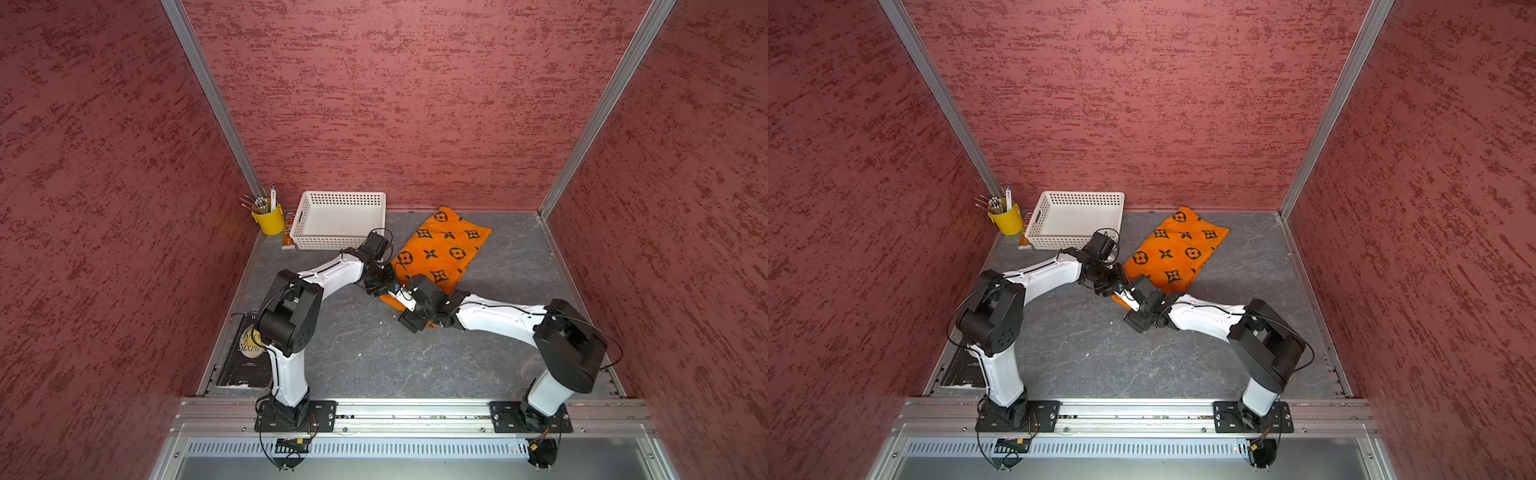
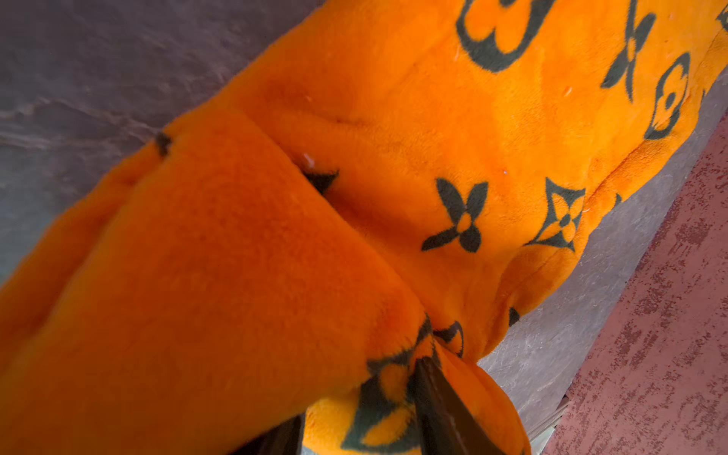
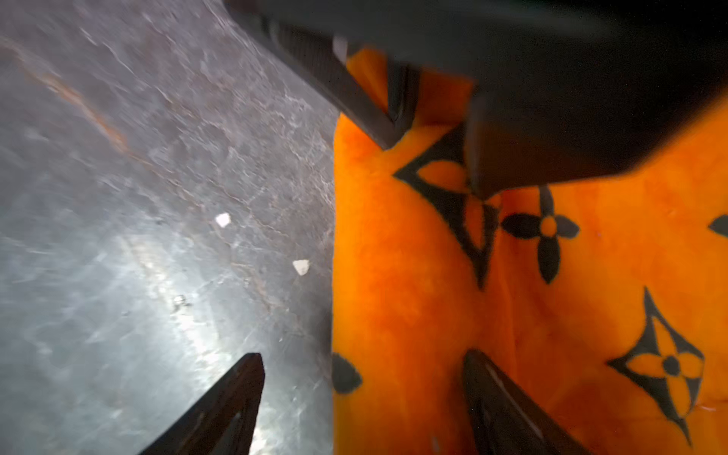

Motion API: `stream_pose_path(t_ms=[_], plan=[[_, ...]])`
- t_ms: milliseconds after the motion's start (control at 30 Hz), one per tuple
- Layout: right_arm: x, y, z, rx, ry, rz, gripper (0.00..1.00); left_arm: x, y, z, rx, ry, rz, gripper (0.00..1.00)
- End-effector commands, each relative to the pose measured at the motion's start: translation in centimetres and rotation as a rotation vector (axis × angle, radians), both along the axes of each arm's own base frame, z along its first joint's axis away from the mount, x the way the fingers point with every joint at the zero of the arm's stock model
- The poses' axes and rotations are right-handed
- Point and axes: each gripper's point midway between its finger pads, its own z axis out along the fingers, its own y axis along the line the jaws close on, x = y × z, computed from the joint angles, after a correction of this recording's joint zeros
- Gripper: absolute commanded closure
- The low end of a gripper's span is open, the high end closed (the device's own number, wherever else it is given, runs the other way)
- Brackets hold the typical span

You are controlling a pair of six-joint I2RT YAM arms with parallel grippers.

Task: Roll up the pillowcase
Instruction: Roll the pillowcase at the center of the board.

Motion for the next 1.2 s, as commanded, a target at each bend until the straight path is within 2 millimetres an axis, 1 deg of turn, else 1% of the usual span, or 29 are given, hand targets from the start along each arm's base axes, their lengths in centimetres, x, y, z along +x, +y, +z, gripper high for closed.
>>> stream_pose_path(t_ms=[0, 67, 100, 233, 267, 333, 400, 467, 533, 633, 733, 800, 867, 1000, 1100, 1167], plan=[[2.0, -0.3, -0.2, -0.119, -0.160, -0.004, 0.18, 0.4, 0.2, -0.5, -0.004, 0.002, 0.018, 0.52], [2.2, -0.2, -0.8, -0.157, -0.191, -0.002, 0.25, 0.4, 0.4, -0.5, -0.007, 0.000, 0.026, 0.52], [2.2, -0.2, -1.1, -0.168, -0.198, -0.006, 0.30, 0.4, 0.5, -0.4, -0.010, -0.002, 0.028, 0.52], [1.8, -0.5, -2.0, -0.180, -0.178, -0.008, 0.72, 0.6, 1.0, 0.2, -0.028, -0.016, 0.042, 0.52], [1.6, -0.4, -2.1, -0.179, -0.168, -0.006, 0.78, 0.7, 1.1, 0.5, -0.034, -0.021, 0.046, 0.51], [1.2, -0.3, -2.3, -0.170, -0.135, -0.013, 0.83, 1.0, 1.7, 1.5, -0.050, -0.042, 0.060, 0.50], [0.3, 0.1, -2.1, -0.145, -0.064, -0.016, 0.89, 1.5, 2.6, 3.0, -0.069, -0.069, 0.076, 0.47], [-0.7, 0.9, -1.4, -0.075, 0.009, -0.023, 0.89, 1.9, 3.9, 4.8, -0.085, -0.105, 0.100, 0.45], [-2.0, 1.8, -0.6, 0.005, 0.085, -0.024, 0.90, 2.3, 5.7, 6.5, -0.099, -0.140, 0.132, 0.44], [-3.7, 3.2, 0.6, 0.105, 0.182, -0.005, 0.90, 2.4, 8.5, 8.5, -0.101, -0.180, 0.176, 0.44], [-5.2, 4.5, 1.2, 0.170, 0.286, 0.016, 0.90, 2.0, 10.9, 9.4, -0.080, -0.203, 0.210, 0.43], [-6.1, 5.3, 1.2, 0.213, 0.363, 0.025, 0.88, 1.6, 11.8, 9.9, -0.072, -0.219, 0.215, 0.43], [-6.1, 5.4, 1.0, 0.252, 0.427, -0.003, 0.88, 0.9, 11.8, 10.1, -0.073, -0.235, 0.198, 0.42], [-5.1, 4.5, 0.6, 0.362, 0.553, -0.073, 0.82, -0.7, 10.6, 10.0, -0.094, -0.247, 0.145, 0.42], [-3.7, 3.3, 0.0, 0.437, 0.676, -0.132, 0.80, -1.9, 9.1, 9.2, -0.086, -0.245, 0.084, 0.42], [-2.7, 2.3, -0.8, 0.448, 0.717, -0.167, 0.80, -2.5, 7.7, 8.6, -0.085, -0.240, 0.040, 0.42]])
